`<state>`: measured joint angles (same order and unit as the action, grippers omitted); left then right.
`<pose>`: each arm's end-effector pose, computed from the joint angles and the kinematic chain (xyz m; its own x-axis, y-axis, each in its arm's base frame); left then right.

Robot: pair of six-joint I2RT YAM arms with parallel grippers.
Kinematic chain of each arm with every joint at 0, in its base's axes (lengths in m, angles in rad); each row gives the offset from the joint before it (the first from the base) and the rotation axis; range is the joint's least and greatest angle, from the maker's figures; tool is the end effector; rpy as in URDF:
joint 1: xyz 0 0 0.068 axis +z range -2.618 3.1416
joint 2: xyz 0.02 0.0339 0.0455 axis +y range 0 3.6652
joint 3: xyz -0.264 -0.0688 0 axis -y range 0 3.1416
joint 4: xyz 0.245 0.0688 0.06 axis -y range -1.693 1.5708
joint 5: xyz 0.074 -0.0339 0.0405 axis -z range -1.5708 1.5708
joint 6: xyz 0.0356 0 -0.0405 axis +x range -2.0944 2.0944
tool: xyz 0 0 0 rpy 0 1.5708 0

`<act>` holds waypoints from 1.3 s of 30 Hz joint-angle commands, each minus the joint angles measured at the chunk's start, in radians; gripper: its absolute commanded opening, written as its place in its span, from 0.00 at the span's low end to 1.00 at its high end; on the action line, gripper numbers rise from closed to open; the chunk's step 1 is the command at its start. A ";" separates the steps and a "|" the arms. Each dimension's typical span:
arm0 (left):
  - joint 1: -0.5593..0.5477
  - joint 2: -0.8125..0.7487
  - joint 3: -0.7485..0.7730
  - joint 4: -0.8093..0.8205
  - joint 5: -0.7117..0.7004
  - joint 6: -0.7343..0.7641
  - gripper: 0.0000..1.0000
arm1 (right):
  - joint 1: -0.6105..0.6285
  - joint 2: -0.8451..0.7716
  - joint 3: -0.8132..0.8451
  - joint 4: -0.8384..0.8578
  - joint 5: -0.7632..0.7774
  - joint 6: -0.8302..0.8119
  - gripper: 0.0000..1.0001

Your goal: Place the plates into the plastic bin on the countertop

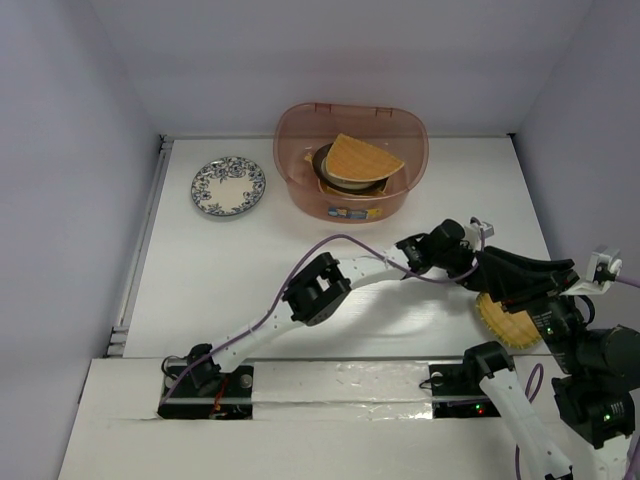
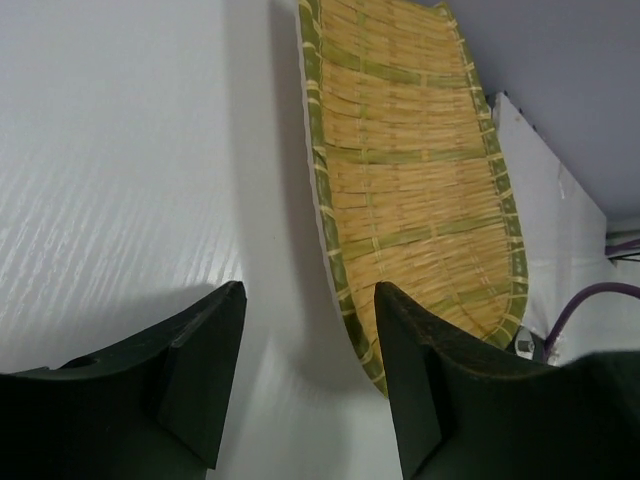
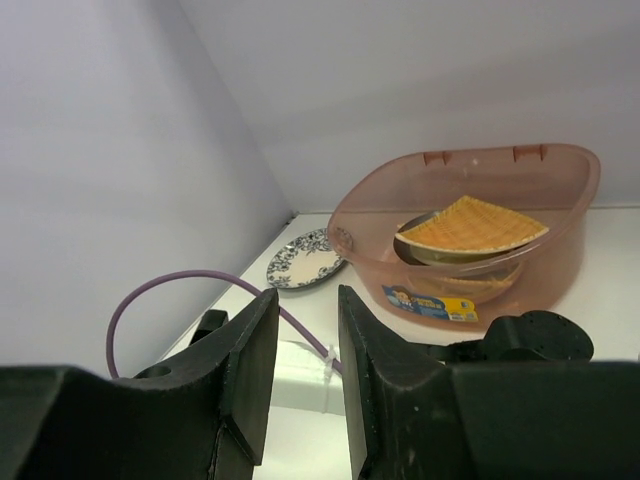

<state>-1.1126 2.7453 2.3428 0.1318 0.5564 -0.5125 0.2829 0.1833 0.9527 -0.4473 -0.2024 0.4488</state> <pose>0.2542 -0.5580 0.1468 -0.5869 0.2486 -0.7705 0.8019 0.0472 -0.5956 -0.0040 0.0063 0.4096 0.0758 0.4647 -0.8822 -0.5432 0.7612 0.3542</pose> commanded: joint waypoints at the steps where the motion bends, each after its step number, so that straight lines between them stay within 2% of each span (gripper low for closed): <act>1: -0.016 0.025 0.003 -0.014 -0.030 0.032 0.51 | 0.004 -0.013 0.009 -0.005 -0.002 -0.007 0.36; 6: -0.035 0.043 0.000 -0.047 -0.015 0.052 0.44 | 0.004 -0.015 -0.002 -0.005 0.004 -0.009 0.36; 7: -0.035 0.040 -0.019 -0.046 -0.027 0.052 0.36 | 0.004 -0.013 -0.009 -0.005 0.006 -0.009 0.36; 9: -0.035 0.034 -0.040 -0.029 -0.046 0.054 0.27 | 0.004 -0.010 -0.014 -0.008 0.006 -0.009 0.36; 10: -0.035 0.019 -0.065 -0.026 -0.056 0.054 0.15 | 0.004 -0.011 -0.015 -0.010 0.011 -0.009 0.36; 12: -0.035 -0.010 -0.109 0.012 -0.093 0.052 0.00 | 0.004 -0.011 -0.015 -0.014 0.017 -0.012 0.36; 18: 0.029 -0.199 -0.397 0.219 -0.141 -0.026 0.00 | 0.004 -0.010 -0.017 -0.018 0.031 -0.016 0.35; 24: 0.109 -0.499 -0.794 0.439 -0.193 -0.086 0.00 | 0.004 -0.013 -0.031 -0.007 0.047 -0.016 0.35; 28: 0.157 -0.651 -0.972 0.575 -0.191 -0.155 0.00 | 0.004 -0.016 -0.051 0.015 0.060 -0.007 0.35; 32: 0.198 -0.786 -1.079 0.657 -0.184 -0.181 0.00 | 0.004 -0.019 -0.072 0.038 0.066 0.007 0.34; 39: 0.229 -0.955 -1.140 0.686 -0.170 -0.196 0.00 | 0.004 -0.025 -0.075 0.050 0.093 0.021 0.34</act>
<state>-0.8875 1.9045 1.2015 0.6495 0.3500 -0.6697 0.2829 0.1768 0.8749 -0.4599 -0.1352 0.4606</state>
